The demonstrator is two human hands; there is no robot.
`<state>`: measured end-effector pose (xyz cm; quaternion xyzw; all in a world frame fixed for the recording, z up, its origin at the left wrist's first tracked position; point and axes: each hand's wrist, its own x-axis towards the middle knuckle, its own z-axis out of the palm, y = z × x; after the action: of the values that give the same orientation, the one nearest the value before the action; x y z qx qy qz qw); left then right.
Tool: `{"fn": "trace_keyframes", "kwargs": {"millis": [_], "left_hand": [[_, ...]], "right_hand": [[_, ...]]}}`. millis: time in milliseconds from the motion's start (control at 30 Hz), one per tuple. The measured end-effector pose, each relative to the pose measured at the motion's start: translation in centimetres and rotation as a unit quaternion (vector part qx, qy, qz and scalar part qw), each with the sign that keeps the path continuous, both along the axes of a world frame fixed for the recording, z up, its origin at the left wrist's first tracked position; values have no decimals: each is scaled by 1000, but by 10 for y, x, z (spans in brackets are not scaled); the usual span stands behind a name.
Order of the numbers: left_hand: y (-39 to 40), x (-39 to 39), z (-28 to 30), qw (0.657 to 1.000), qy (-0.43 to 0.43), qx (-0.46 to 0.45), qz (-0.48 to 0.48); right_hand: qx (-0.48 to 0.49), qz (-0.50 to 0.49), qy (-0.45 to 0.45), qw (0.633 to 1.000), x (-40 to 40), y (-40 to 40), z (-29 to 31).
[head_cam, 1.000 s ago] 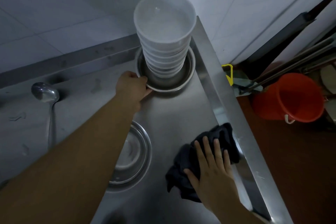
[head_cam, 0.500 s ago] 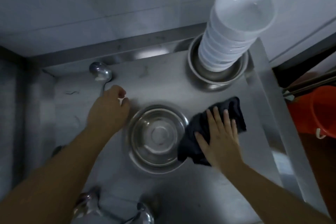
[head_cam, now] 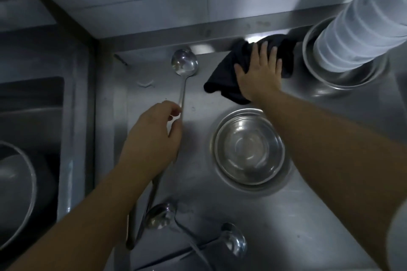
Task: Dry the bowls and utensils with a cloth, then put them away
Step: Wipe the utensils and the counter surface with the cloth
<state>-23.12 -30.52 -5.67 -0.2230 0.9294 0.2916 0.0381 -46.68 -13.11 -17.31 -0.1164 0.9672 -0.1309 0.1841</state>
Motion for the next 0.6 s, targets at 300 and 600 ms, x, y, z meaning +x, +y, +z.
{"fn": "trace_keyframes", "kwargs": {"millis": [300,600], "left_hand": [[19,20,7,998,-32,22,-45],[78,64,25,997,-56,45,-38]], "right_hand": [[-19,112,-9,994,99,134,1],[-10,12,-135,991,166,289,21]]}}
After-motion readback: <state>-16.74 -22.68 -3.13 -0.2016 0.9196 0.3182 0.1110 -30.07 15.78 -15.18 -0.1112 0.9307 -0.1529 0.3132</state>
